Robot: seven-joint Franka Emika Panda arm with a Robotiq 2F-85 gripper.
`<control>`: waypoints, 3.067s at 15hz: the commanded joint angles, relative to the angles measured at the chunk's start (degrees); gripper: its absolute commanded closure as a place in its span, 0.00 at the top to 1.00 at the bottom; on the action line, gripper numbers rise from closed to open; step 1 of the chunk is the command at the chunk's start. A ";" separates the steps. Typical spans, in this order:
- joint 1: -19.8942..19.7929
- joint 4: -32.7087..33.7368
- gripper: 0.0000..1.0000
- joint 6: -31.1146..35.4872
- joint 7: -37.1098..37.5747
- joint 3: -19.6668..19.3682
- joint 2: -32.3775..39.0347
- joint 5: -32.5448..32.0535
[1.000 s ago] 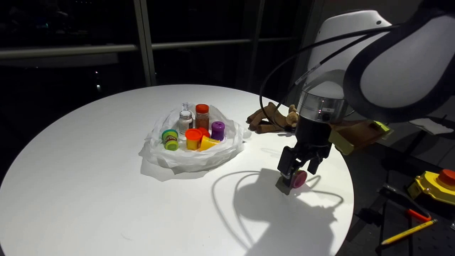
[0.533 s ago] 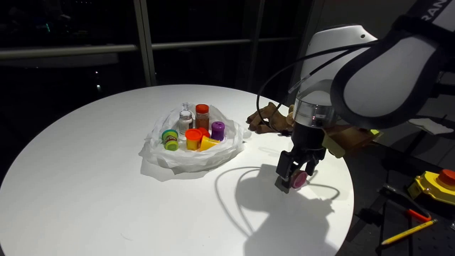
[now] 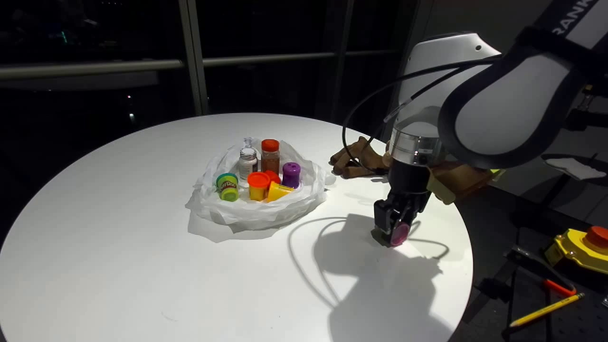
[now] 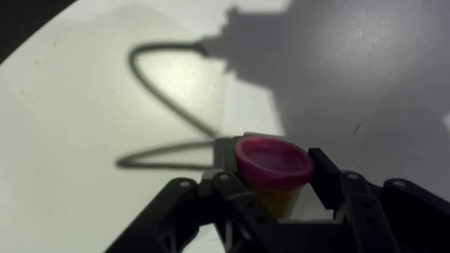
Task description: Put the objects on the table in the plastic
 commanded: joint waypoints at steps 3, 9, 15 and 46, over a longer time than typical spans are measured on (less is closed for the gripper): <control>2.70 0.18 0.28 -3.58 7.03 -3.81 -9.29 -5.03; 1.69 13.02 0.28 -2.36 6.04 4.70 -9.69 7.75; 3.96 30.13 0.28 0.60 11.94 4.95 5.59 5.87; -2.15 27.81 1.00 -9.05 23.23 -10.65 3.83 10.74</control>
